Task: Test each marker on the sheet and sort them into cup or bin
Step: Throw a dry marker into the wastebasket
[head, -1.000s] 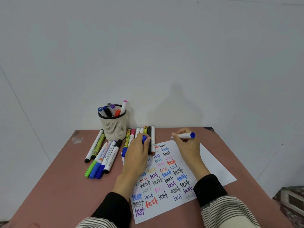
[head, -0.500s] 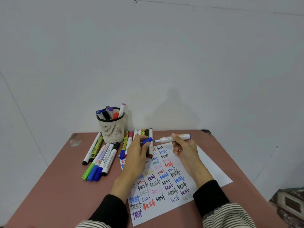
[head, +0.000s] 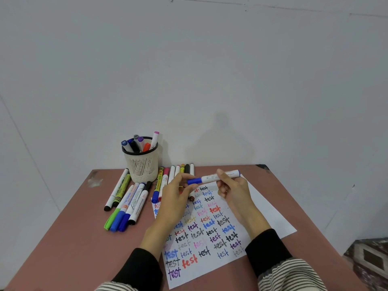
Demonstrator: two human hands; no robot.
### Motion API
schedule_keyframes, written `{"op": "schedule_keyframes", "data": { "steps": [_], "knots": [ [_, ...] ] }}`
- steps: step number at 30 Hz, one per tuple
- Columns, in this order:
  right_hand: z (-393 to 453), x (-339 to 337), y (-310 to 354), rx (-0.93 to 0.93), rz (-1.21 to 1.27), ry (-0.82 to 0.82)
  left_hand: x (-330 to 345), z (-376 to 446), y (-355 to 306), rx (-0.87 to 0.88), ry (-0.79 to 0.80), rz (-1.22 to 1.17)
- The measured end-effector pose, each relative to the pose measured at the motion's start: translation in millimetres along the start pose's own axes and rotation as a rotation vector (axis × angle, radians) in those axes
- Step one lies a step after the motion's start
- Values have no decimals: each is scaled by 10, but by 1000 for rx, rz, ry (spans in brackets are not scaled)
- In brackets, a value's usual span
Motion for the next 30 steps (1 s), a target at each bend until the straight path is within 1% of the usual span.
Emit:
{"op": "schedule_keyframes", "data": {
  "steps": [4,11,15,19,22,27,30],
  "knots": [
    [12,17,20,-14,-17,34,-22,-6,-18,16,-17,-47],
    [-1,62,23,-13,0,106,20,-6,39,-37,37,-90],
    [-8,106,15,-24,-10,104,-16,-12,-2,-18,48,-57],
    [-20,71,17,-6,33,37,13,-4,-47,1,45,41],
    [-82,14,50,-9,81,-39,62,-53,-84,-3,2,80],
    [-287,-347,216,-80,76,-268,288,-189,-172,1,-62,192],
    [-551,-709,450,-146,0,-386,663,-257,-294,27,-30,219]
  ]
}}
Point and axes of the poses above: each hand's wrist, its own z-axis towards the middle knuckle, its own x-axis out of the palm, y = z × x, the point moved 5 cm from there along z, towards the middle knuckle, and after that the axes turned 13 degrees about y, right-handed, at the moved point
